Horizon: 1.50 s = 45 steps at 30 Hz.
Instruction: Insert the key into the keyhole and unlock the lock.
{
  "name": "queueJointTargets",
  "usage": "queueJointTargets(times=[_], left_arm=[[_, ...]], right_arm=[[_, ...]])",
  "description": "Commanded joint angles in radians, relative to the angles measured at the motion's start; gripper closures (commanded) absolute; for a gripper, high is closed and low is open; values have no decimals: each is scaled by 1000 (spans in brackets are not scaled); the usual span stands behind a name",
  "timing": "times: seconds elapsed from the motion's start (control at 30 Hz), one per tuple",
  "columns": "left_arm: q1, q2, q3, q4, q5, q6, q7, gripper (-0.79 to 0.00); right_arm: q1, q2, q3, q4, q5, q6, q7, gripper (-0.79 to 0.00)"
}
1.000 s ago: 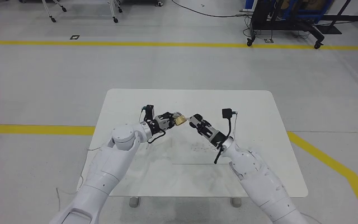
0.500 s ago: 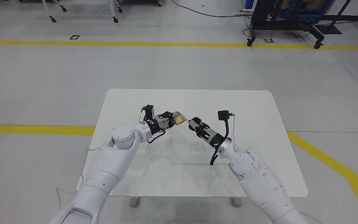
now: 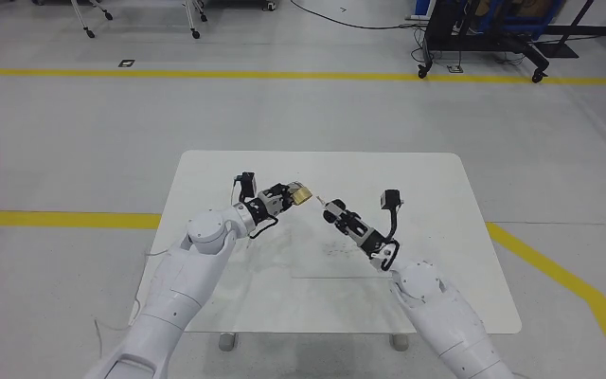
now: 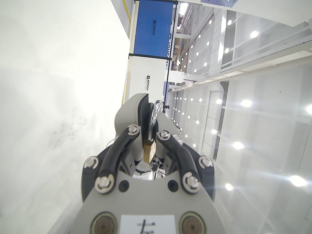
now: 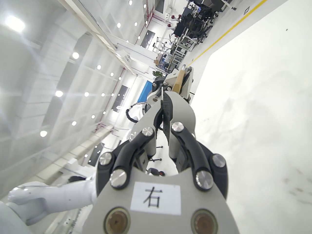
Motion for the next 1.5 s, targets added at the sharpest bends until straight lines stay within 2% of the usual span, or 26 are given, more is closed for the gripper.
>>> queueJointTargets(times=[0.0,0.33,1.47], left_arm=[[2,0,1,-4,2,-1,-1,0],[2,0,7,-8,37,-12,-5,0],[4,-3,17,-16,73,-32,-30,0]], right_arm=[[-3,-1,-5,-1,41,20,29,0],[13,-10,-29,13,121,75,78,0],[29,-25,-34,45,145,121,68,0]])
